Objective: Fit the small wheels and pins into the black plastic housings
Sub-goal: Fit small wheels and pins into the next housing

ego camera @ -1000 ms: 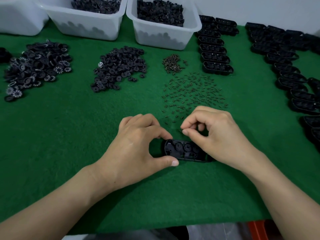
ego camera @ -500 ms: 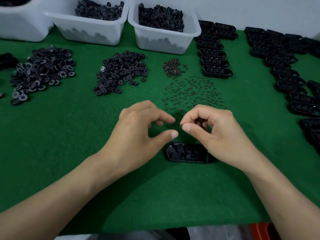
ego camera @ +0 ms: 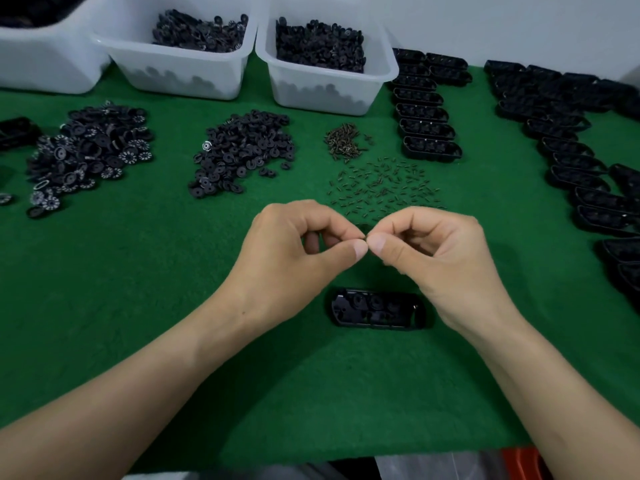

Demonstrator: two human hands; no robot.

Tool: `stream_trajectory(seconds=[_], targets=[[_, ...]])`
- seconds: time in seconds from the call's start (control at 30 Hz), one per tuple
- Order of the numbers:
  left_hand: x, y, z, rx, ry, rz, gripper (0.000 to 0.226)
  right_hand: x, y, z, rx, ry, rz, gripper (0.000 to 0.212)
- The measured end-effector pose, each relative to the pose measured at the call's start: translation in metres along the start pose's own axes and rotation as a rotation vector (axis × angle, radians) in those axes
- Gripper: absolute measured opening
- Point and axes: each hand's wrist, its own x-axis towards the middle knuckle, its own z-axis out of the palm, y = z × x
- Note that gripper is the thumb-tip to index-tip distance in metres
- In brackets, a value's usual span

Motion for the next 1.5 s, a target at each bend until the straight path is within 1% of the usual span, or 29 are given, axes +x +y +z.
stream_trajectory(seconds=[0.07,0.13,0.3,0.4,0.97,1.1,1.17,1.23,1.33,1.5], targets=[[0.000,-0.001,0.001,0.009,-0.013,-0.010,0.006,0.000,-0.001,-0.003,0.025,0.008,-0.013,0.010],[-0.001,-0.004,-0.001,0.035,-0.033,-0.017,0.006,-0.001,-0.001,-0.011,-0.033,0.010,-0.039,0.011],[-0.011,-0.017,-0.008,0.222,-0.135,0.042,0.004,-0.014,0.006,-0.025,-0.401,-0.214,-0.106,0.014],[-0.015,-0.022,-0.006,0.283,-0.147,0.068,0.004,-0.019,0.008,-0.022,-0.509,-0.275,-0.150,0.013],[-0.015,-0.025,-0.004,0.330,-0.125,0.088,0.003,-0.017,-0.002,-0.018,-0.754,-0.378,-0.243,0.007],[-0.015,-0.025,-0.003,0.325,-0.124,0.091,0.003,-0.017,-0.002,-0.018,-0.759,-0.402,-0.242,0.008],[-0.015,-0.025,-0.003,0.317,-0.121,0.090,0.002,-0.015,-0.001,-0.022,-0.695,-0.420,-0.199,0.012],[-0.015,-0.024,-0.003,0.301,-0.120,0.092,0.003,-0.013,0.001,-0.029,-0.583,-0.364,-0.155,0.017],[-0.014,-0.019,-0.004,0.223,-0.132,0.081,0.004,-0.011,0.000,-0.033,-0.425,-0.198,-0.165,0.022],[-0.005,-0.004,-0.001,0.020,-0.271,0.051,0.005,-0.011,-0.005,-0.021,-0.300,-0.177,-0.284,0.017]])
